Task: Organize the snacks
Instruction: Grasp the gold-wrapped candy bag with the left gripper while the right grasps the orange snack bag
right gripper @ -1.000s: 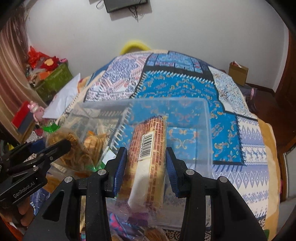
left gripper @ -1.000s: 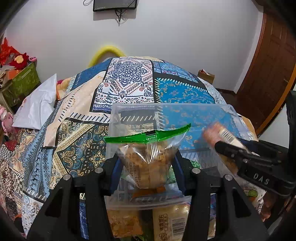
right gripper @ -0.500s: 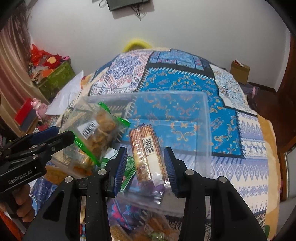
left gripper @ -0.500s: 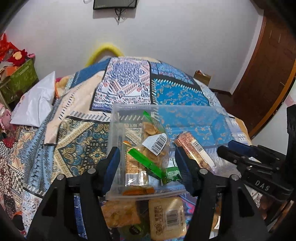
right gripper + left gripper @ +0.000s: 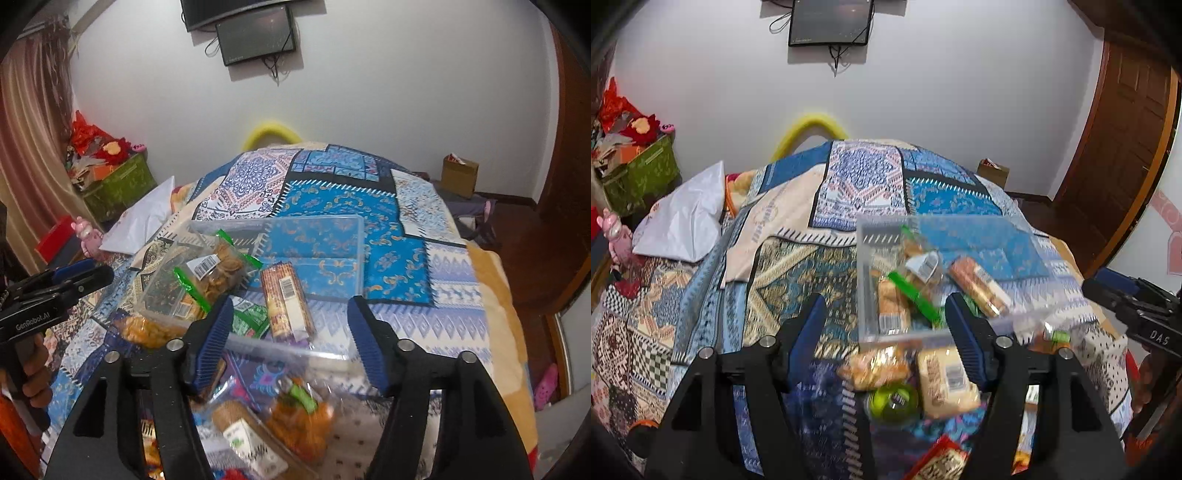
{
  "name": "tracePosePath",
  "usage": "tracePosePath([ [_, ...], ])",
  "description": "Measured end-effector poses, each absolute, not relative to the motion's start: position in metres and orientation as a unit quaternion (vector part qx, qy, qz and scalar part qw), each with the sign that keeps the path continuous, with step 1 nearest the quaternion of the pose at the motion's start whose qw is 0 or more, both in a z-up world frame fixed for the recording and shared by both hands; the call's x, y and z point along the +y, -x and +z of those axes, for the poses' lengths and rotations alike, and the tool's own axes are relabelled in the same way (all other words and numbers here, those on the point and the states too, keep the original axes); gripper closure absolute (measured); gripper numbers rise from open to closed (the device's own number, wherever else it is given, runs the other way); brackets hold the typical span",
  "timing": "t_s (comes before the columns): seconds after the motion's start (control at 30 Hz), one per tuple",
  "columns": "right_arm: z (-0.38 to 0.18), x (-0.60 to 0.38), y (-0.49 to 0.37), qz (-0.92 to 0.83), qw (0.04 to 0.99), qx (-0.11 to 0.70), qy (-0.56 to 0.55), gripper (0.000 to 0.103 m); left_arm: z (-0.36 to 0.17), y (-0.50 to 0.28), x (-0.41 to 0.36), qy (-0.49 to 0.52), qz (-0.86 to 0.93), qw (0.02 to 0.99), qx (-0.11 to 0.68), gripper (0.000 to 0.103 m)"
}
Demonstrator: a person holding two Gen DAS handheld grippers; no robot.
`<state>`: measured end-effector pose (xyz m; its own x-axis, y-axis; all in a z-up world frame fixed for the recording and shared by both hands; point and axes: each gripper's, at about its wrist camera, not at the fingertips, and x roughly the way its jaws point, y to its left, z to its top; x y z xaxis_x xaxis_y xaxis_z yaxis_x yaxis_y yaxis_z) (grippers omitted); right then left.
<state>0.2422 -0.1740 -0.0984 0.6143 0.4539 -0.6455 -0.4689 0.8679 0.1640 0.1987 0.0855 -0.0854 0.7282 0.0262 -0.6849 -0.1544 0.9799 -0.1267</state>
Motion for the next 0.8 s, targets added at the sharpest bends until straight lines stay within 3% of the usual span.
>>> tracePosePath([
  [0.8,-0.188,-0.19,-0.226,0.235,0.856,0.46,-0.016,0.035,-0.173,-0.195,0.075,0.099,0.031,0.885,0.453,0.036],
])
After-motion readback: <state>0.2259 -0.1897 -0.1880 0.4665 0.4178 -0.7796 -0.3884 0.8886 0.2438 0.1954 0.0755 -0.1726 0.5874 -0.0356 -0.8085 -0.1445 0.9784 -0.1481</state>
